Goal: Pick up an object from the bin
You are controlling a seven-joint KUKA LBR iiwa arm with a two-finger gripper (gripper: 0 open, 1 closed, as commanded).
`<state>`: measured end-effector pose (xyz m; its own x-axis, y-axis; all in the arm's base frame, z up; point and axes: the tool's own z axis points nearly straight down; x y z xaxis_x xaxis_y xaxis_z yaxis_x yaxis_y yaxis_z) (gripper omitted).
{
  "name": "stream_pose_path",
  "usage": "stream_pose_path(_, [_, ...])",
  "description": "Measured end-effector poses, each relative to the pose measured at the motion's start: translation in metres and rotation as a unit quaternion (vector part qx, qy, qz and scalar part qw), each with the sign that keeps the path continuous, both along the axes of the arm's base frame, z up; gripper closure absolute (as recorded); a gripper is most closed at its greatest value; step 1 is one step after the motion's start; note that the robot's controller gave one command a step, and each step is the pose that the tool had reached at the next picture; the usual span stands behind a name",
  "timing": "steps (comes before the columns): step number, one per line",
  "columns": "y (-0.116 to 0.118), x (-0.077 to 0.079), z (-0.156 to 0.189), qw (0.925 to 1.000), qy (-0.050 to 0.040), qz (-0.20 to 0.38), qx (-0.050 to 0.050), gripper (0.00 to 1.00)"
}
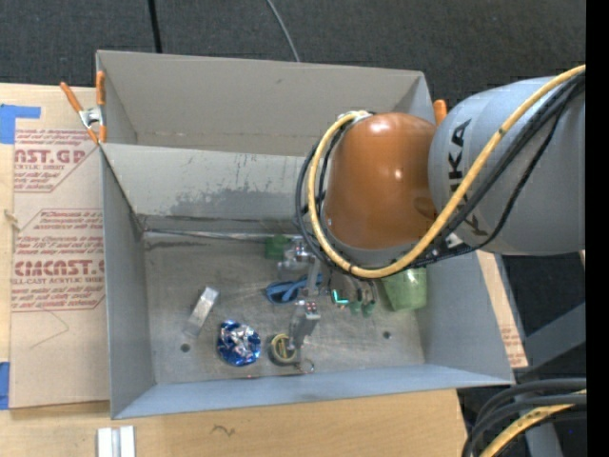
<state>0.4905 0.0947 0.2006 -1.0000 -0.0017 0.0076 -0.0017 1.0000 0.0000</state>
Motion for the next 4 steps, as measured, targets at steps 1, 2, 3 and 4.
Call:
stream_pose_path(1, [-0.026, 0.004, -0.131, 0.9974, -0.0059, -0.071, 0.001, 0.0])
stream_pose_path(2, [-0.025, 0.004, -0.128, 0.9975, -0.0057, -0.07, 0.001, 1.0])
stream_pose_path(3, [-0.023, 0.019, -0.004, 0.9976, -0.0076, -0.069, 0.001, 1.0])
stream_pose_path(4, [0.012, 0.08, 0.063, 0.993, -0.0085, 0.118, 0.001, 1.0])
